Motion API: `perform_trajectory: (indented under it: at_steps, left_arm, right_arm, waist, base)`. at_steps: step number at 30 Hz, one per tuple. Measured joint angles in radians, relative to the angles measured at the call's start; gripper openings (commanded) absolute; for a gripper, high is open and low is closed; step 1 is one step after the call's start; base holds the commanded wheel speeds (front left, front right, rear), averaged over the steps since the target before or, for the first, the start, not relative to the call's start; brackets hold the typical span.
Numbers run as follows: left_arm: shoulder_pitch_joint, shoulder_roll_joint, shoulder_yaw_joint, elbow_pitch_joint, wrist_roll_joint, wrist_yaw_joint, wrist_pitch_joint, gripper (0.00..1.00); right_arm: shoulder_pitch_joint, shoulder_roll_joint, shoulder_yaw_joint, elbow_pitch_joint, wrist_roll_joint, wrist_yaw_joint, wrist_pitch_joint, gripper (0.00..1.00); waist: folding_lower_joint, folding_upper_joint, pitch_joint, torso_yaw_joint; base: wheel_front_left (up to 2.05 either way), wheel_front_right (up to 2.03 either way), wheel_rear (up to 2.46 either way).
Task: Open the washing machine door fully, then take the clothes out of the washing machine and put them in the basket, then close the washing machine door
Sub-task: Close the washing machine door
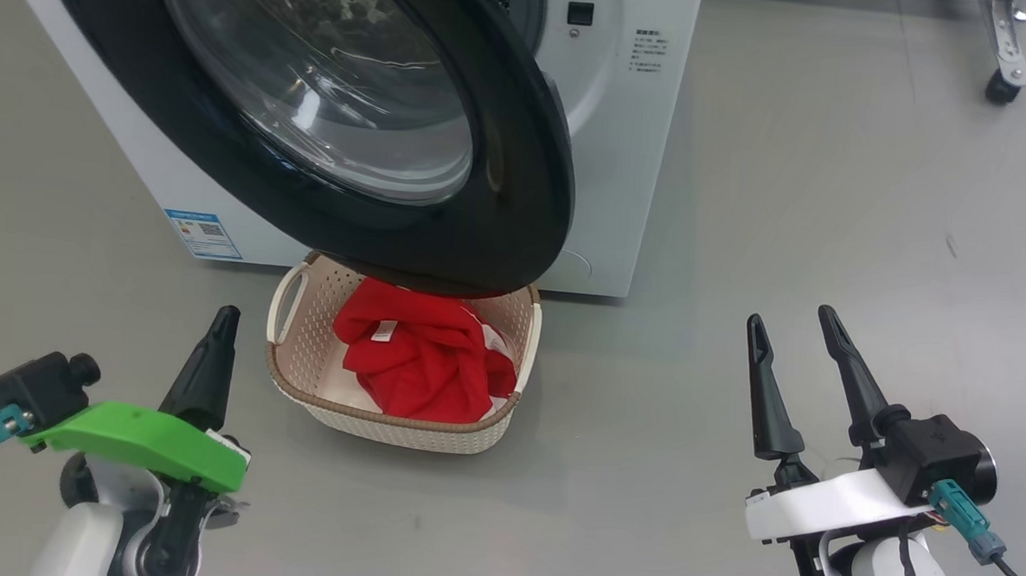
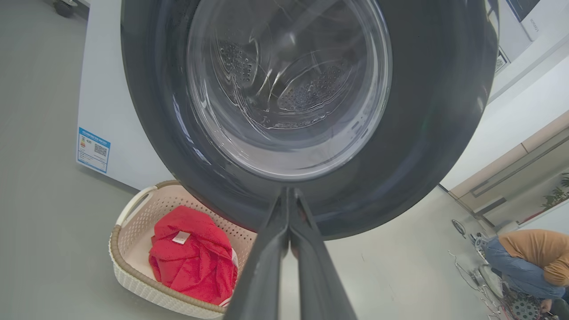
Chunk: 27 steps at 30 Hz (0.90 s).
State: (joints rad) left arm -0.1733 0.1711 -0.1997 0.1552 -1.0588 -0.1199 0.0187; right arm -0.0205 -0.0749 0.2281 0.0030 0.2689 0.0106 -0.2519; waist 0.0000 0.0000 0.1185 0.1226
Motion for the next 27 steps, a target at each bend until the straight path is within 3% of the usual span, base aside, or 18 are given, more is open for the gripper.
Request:
perform_trajectory:
  at_steps: [5, 13, 14, 15, 17, 27]
  left_arm:
    - [0.035, 0.066, -0.035, -0.031, 0.185, 0.000, -0.110, 0.00]
    - [0.092, 0.094, -0.063, -0.035, 0.375, -0.001, -0.283, 0.00]
    - [0.094, 0.093, -0.064, -0.034, 0.393, 0.001, -0.285, 0.27]
    - [0.096, 0.093, -0.065, -0.033, 0.416, 0.007, -0.284, 0.62]
    - [0.103, 0.092, -0.071, -0.032, 0.444, 0.021, -0.283, 1.00]
    - [0.123, 0.053, -0.086, -0.034, 0.532, 0.054, -0.278, 1.00]
  right_arm:
    - [0.011, 0.003, 0.005, 0.000, 0.000, 0.008, 0.000, 1.00]
    - [0.013, 0.007, 0.016, 0.002, -0.008, 0.015, 0.000, 1.00]
    - [0.013, 0.007, 0.016, 0.002, -0.008, 0.015, 0.000, 1.00]
    - [0.013, 0.008, 0.016, 0.002, -0.008, 0.015, 0.000, 1.00]
    - [0.013, 0.008, 0.015, 0.002, -0.008, 0.015, 0.000, 1.00]
    - [0.013, 0.012, 0.015, 0.003, -0.007, 0.019, 0.000, 1.00]
  waist:
    - [0.0000, 0.0000, -0.021, 0.037]
    - [0.0000, 0.0000, -0.031, 0.060]
    - [0.0000, 0.0000, -0.030, 0.061]
    - [0.0000, 0.0000, -0.029, 0.062]
    - [0.0000, 0.0000, -0.028, 0.064]
    - [0.0000, 0.0000, -0.018, 0.070]
  base:
    - [0.00, 0.00, 0.00]
    - [0.00, 0.00, 0.00]
    - [0.00, 0.00, 0.00]
    - [0.00, 0.00, 0.00]
    - [0.00, 0.00, 0.00]
    - [0.00, 0.00, 0.00]
